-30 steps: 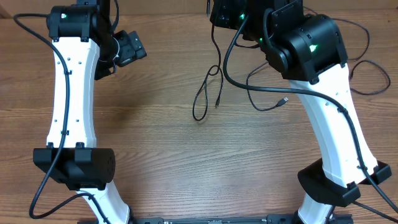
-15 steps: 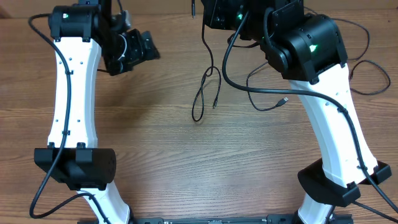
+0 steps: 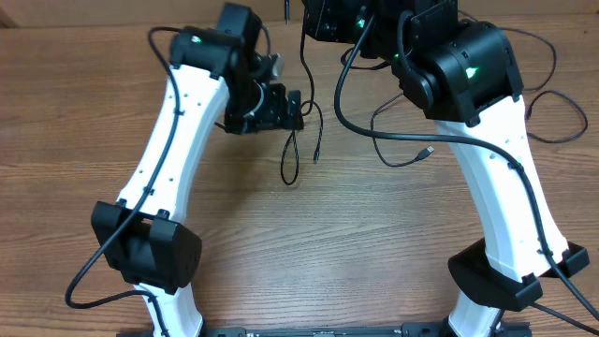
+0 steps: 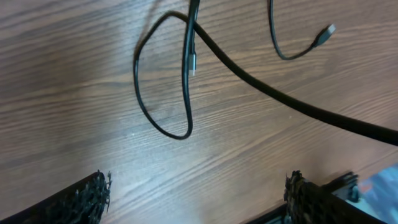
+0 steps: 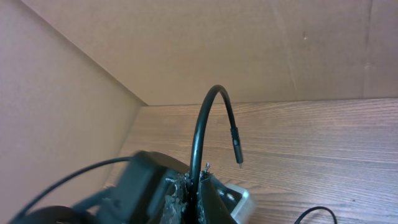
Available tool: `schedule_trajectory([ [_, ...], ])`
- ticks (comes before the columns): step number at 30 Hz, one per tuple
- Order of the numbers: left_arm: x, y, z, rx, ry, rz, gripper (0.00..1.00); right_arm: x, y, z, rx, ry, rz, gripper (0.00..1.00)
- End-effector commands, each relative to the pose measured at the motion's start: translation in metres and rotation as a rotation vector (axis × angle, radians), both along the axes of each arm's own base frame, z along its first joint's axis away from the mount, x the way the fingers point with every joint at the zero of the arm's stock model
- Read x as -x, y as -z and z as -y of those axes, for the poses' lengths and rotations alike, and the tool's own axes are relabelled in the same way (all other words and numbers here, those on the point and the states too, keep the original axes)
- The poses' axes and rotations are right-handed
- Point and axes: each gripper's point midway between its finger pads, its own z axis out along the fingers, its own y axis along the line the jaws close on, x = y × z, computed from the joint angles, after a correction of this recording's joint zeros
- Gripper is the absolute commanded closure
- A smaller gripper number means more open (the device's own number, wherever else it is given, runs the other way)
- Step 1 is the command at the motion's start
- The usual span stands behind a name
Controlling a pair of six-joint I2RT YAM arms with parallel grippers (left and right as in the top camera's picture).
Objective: Untangle cables
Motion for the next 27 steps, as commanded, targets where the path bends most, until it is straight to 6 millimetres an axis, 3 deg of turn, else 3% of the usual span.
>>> schedule_trajectory([
  [1,0.000,0.019,0.005,-0.035,0.058,0.016,0.07,0.000,-0.008,0.000,-0.018,-0.001,0.019,0.96],
  [11,-0.013,0.069,0.013,-0.022,0.056,0.048,0.12,0.000,-0.008,0.000,-0.018,-0.001,0.019,0.96],
  [16,-0.021,0.081,0.017,-0.010,0.007,0.069,0.22,0.000,-0.008,0.000,-0.018,-0.001,0.019,0.96],
  [21,-0.036,0.096,0.004,-0.074,-0.144,0.093,0.22,0.000,-0.008,0.000,-0.017,-0.001,0.018,0.96],
  [27,-0.047,0.098,0.008,-0.047,-0.169,0.135,0.30,0.000,-0.008,0.000,-0.017,-0.001,0.017,0.96],
])
